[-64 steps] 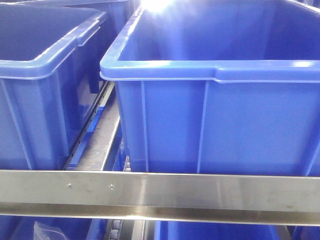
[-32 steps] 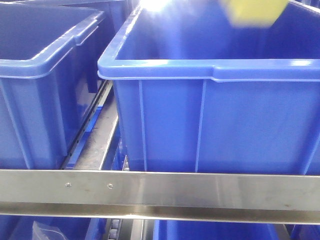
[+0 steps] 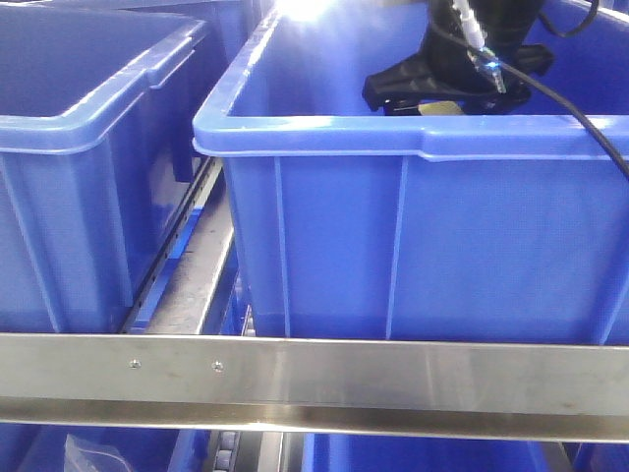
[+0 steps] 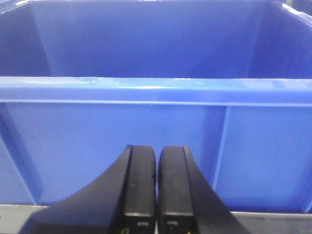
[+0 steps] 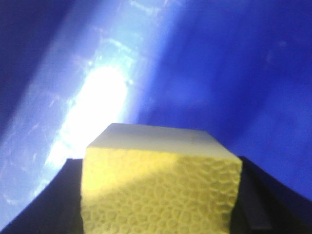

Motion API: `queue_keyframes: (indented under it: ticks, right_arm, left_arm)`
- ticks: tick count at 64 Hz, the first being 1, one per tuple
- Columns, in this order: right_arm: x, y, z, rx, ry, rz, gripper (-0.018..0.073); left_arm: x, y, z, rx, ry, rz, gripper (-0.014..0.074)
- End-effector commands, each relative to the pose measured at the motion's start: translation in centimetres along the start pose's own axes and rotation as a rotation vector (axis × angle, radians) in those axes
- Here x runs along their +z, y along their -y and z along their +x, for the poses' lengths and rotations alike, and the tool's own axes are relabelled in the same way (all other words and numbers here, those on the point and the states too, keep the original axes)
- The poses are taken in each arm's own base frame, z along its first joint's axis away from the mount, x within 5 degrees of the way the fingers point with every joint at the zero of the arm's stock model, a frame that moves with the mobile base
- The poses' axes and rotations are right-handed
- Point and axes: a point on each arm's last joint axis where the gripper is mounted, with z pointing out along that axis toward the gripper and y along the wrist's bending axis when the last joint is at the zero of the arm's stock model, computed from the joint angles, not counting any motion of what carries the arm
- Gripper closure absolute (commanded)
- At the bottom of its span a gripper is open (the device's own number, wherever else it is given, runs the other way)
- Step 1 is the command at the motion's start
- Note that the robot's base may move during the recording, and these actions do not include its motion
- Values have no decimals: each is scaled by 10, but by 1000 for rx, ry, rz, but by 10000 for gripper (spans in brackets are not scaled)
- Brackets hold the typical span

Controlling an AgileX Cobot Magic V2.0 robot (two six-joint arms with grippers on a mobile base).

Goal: Place yellow foam block on left shelf second layer

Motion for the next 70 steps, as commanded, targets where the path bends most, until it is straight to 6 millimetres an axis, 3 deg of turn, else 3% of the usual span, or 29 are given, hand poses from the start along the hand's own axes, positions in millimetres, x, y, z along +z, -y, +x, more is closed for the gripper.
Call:
queue_keyframes:
  ticks: [1, 10, 19, 29, 36, 45, 61, 70]
  right_arm:
    - [-30, 5, -25, -16, 158, 10, 148]
    - [-30, 8, -25, -11, 159, 15, -53]
    - [-36, 9, -27, -7, 174, 17, -41]
    - [-65, 11, -30, 0, 246, 13, -42]
    - [-89, 11, -19, -1, 323, 5, -36]
    - [-116, 11, 6, -5, 422, -10, 93]
    - [-169, 13, 65, -3, 537, -20, 517]
    - [-197, 14, 99, 5, 635, -28, 524]
  left_arm:
    - [0, 2, 0, -3, 71, 21, 460]
    - [0, 2, 0, -3, 71, 21, 460]
    - [0, 2, 0, -3, 71, 21, 460]
    - [0, 2, 0, -3, 71, 21, 460]
    - [0, 2, 0, -3, 71, 21, 460]
    - [0, 2, 0, -3, 71, 21, 460]
    - [0, 2, 0, -3, 71, 21, 460]
    - [0, 2, 0, -3, 71, 21, 460]
